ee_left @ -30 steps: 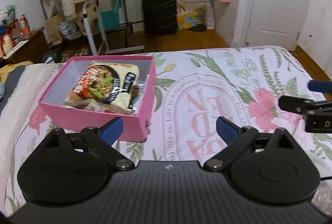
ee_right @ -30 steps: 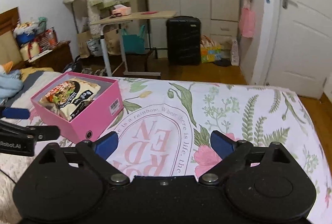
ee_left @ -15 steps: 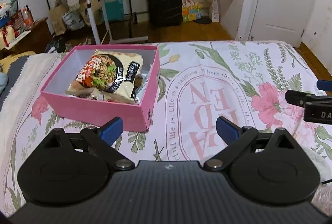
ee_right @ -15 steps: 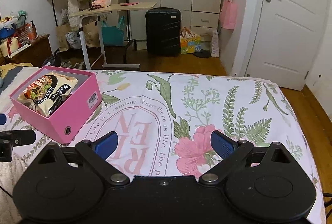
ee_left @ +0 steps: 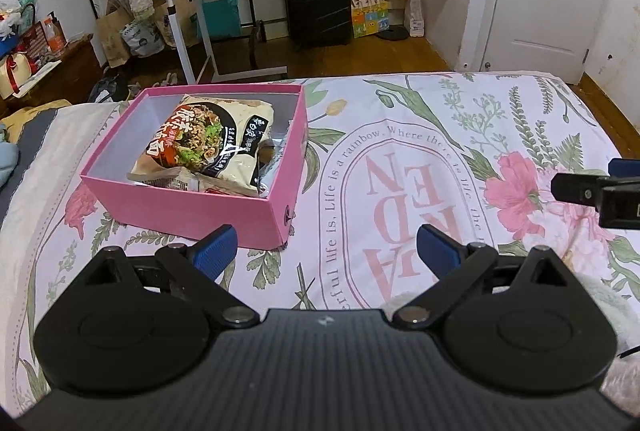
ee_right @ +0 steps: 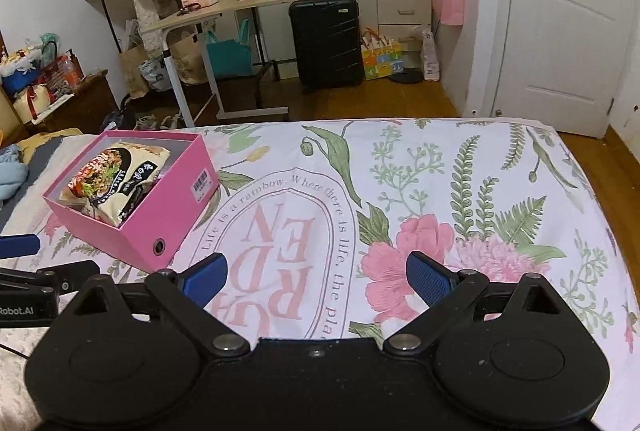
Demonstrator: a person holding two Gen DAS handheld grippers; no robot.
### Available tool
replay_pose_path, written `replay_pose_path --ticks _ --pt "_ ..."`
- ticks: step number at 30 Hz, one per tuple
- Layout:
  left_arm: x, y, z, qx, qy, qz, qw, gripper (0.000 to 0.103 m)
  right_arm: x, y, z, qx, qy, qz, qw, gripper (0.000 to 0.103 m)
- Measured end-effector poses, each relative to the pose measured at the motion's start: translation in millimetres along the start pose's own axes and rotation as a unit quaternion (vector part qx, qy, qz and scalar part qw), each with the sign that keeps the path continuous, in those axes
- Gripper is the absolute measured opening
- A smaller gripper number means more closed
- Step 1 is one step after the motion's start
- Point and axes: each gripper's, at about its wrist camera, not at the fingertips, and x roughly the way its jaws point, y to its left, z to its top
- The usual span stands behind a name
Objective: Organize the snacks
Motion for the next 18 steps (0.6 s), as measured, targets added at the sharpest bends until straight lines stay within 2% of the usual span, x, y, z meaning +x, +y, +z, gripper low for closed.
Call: replay_pose_path --ticks 10,12,18 --pt "5.2 -5.5 -2.5 0.0 0.006 0.003 1.0 0.098 0.9 9.6 -3.6 -0.033 -0.012 -0.036 0.999 0.098" --pt "8.4 -2.6 -1.8 -0.007 0.007 -0.011 0.9999 0.098 2.4 11.5 -4.7 -0.04 -0.011 -0.042 0.998 0.098" --pt "8.7 -0.2 -2.3 -0.012 -0.001 0.011 0.9999 0.098 5.2 11.6 -5.3 -0.034 -0.005 -0.033 0.999 0.098"
